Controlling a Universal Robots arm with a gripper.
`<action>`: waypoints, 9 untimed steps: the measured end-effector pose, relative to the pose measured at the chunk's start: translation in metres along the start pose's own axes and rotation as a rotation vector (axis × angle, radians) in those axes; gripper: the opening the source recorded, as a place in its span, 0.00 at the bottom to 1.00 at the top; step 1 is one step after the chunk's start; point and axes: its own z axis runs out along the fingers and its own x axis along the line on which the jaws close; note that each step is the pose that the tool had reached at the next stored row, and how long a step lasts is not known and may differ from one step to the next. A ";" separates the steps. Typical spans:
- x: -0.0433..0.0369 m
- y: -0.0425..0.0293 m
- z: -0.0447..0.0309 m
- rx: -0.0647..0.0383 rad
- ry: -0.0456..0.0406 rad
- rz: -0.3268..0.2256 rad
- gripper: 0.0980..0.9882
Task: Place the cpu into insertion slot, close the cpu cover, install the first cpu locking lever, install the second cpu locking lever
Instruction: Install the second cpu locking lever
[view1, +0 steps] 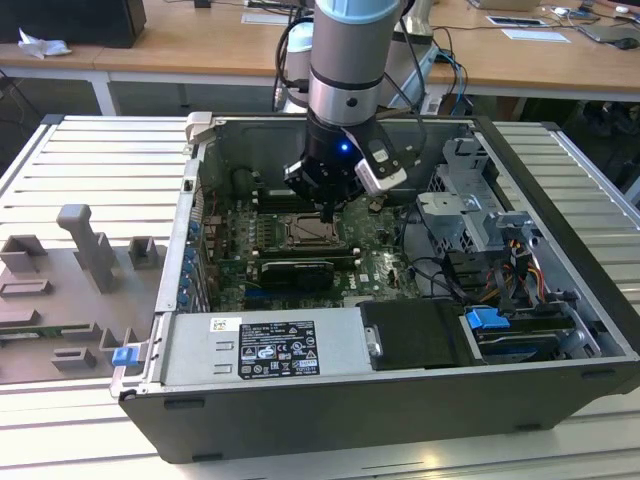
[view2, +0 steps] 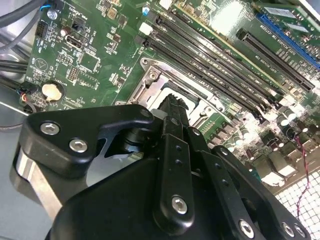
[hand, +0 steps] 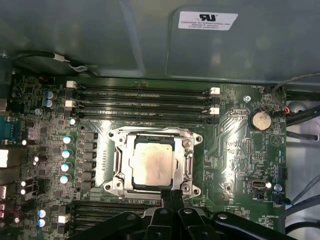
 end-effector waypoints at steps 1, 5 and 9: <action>0.0001 -0.0016 0.0005 -0.004 -0.0001 0.000 0.01; 0.0017 -0.0120 0.0017 -0.020 -0.0009 0.000 0.01; 0.0074 -0.0194 0.0020 -0.021 -0.0007 -0.002 0.01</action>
